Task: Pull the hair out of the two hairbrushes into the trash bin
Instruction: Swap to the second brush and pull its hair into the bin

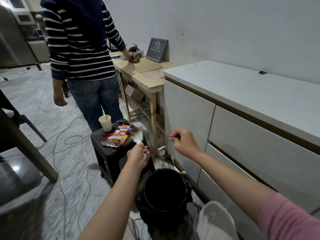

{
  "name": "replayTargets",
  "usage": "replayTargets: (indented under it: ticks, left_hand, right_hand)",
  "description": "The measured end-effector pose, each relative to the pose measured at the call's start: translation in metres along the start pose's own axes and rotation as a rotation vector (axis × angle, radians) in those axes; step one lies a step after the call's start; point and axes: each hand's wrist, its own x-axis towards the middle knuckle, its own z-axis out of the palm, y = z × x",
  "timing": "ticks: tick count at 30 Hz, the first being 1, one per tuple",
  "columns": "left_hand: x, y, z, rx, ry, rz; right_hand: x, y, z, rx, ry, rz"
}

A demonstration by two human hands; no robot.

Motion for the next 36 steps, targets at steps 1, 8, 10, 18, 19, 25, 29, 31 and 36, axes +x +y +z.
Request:
replayTargets:
  ticks: [1,8,10,18,19,25,29,31,36]
  left_hand:
    - [0.004,0.005,-0.006,0.011,0.015,0.006]
    - [0.001,0.009,-0.012,0.154,-0.046,0.017]
    - [-0.001,0.005,-0.009,0.177,-0.067,0.021]
    - [-0.006,-0.007,-0.009,0.253,-0.136,0.044]
    - [-0.006,-0.007,-0.009,0.258,-0.142,0.038]
    - [-0.012,-0.012,-0.009,0.286,-0.175,0.019]
    - [-0.015,-0.016,-0.006,0.295,-0.235,-0.005]
    - [-0.017,-0.019,-0.003,0.307,-0.265,-0.007]
    - [-0.023,-0.028,0.004,0.370,-0.304,0.045]
  right_hand:
    - [0.000,0.005,-0.005,0.015,0.027,0.030]
    - [0.007,0.032,-0.015,-0.056,0.088,0.263]
    - [0.008,0.033,-0.008,-0.098,0.027,0.296]
    - [0.011,0.032,0.005,-0.124,-0.171,0.406]
    - [0.011,0.032,0.005,-0.112,-0.160,0.414]
    - [0.011,0.024,-0.001,-0.045,-0.025,0.431]
    - [0.012,0.018,-0.001,0.000,0.025,0.407]
    - [0.013,0.014,0.002,0.040,0.038,0.371]
    - [0.015,0.000,0.011,0.100,0.028,0.217]
